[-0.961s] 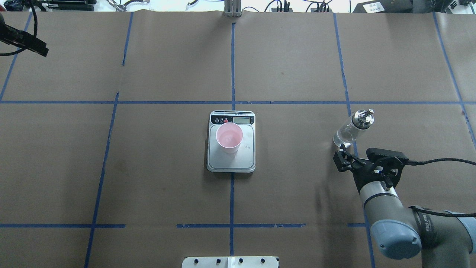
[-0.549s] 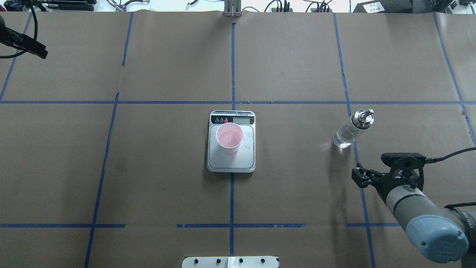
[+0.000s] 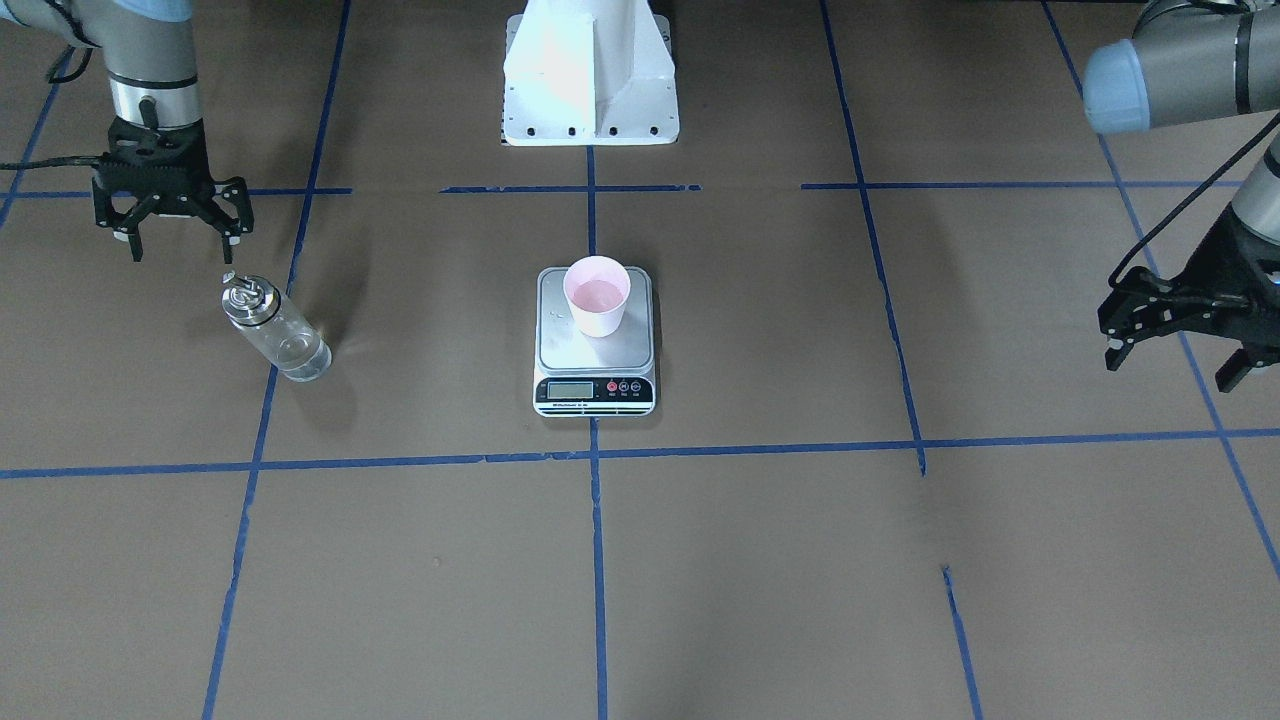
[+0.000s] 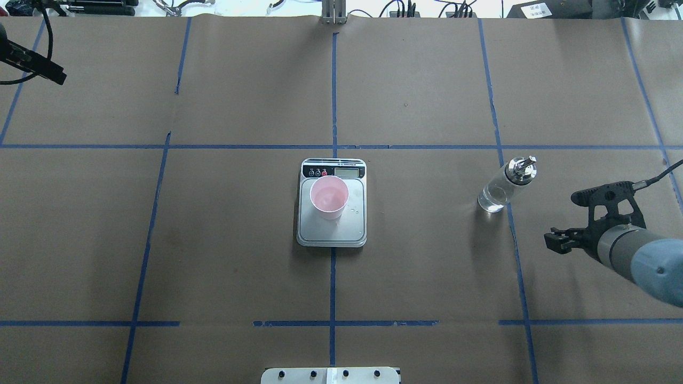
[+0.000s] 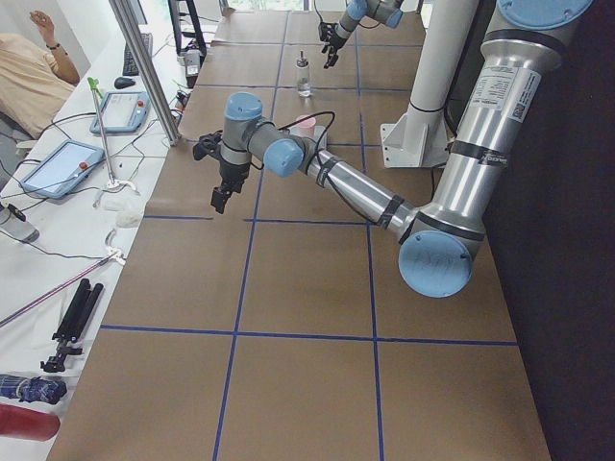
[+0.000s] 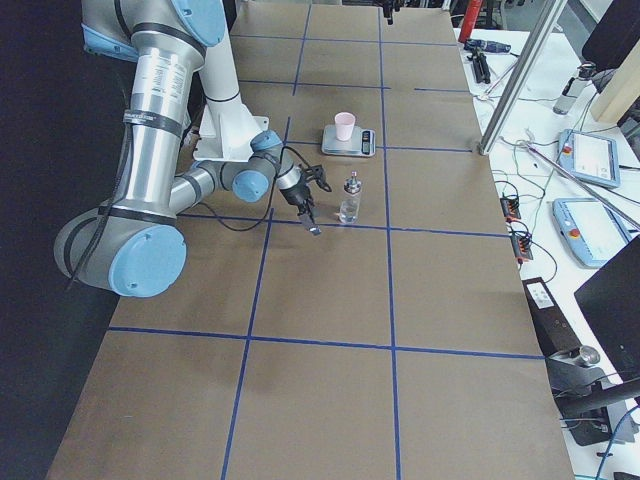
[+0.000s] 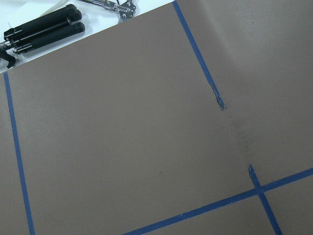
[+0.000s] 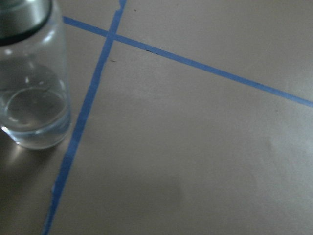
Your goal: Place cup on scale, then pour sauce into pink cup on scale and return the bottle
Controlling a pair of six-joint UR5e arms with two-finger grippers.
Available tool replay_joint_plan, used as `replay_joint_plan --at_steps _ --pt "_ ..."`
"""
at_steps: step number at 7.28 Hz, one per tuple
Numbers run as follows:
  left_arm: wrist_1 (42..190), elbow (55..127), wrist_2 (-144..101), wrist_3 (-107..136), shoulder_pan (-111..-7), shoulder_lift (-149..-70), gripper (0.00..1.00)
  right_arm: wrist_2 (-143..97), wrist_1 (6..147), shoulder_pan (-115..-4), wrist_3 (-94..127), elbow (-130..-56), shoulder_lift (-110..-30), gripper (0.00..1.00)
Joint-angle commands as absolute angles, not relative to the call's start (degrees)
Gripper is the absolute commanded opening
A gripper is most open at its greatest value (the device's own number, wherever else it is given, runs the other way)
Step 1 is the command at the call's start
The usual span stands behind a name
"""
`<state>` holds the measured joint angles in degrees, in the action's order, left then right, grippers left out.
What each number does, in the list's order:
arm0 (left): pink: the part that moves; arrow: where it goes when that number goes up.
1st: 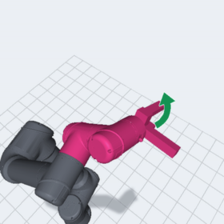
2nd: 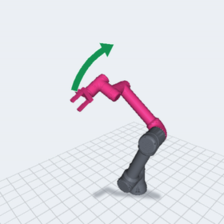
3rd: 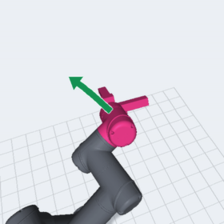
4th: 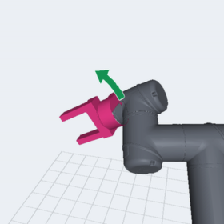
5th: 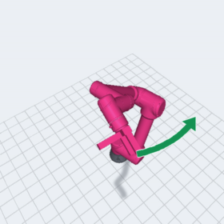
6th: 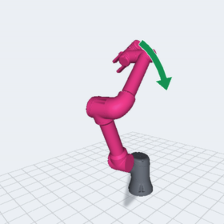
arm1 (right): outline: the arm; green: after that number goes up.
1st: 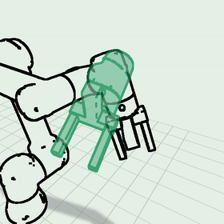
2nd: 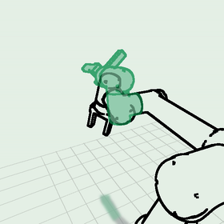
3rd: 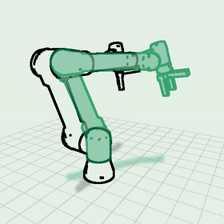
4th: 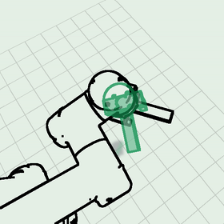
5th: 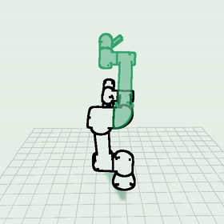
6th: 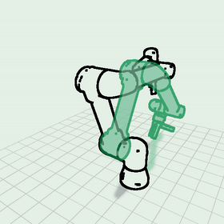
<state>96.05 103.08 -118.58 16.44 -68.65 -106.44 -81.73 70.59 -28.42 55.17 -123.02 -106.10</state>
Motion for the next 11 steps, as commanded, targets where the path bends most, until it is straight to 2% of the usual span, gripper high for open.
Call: replay_joint_plan --at_steps 1,3,4,6,7,8,10,11 --pt "96.33 100.56 -119.0 11.72 -71.26 -106.44 0.99 -100.36 70.66 -46.23 36.65 -120.17 -105.39 1.0" --pt "101.48 94.17 -122.49 8.53 -75.22 -106.52 0.99 -118.38 74.59 -65.21 17.48 -110.28 -97.52 1.0" --pt "103.6 90.39 -125.91 5.13 -78.37 -106.61 0.99 -123.44 81.93 -70.87 10.62 -105.6 -91.03 1.0" --pt "103.36 84.58 -129.71 0.97 -85.22 -106.78 0.99 -123.92 100.9 -79.41 -6.86 -102.58 -80.64 1.0" --pt "103.1 81.33 -136.43 1.05 -88.47 -106.7 0.99 -126.8 102.64 -81.02 -9.64 -101.96 -80.51 1.0" --pt "102.49 79.65 -139.97 0.62 -90.59 -106.35 0.99 -134.31 102.22 -84.43 -10.28 -98.04 -80.77 1.0" --pt "102.13 80.94 -140.19 1.31 -90.61 -102.06 1.0 -134.04 102.04 -85.25 -9.5 -96.69 -82.08 1.0" --pt "102.91 85.56 -138.88 1.32 -90.27 -97.34 1.0 -134.03 101.95 -85.25 -9.23 -95.72 -82.44 1.0"
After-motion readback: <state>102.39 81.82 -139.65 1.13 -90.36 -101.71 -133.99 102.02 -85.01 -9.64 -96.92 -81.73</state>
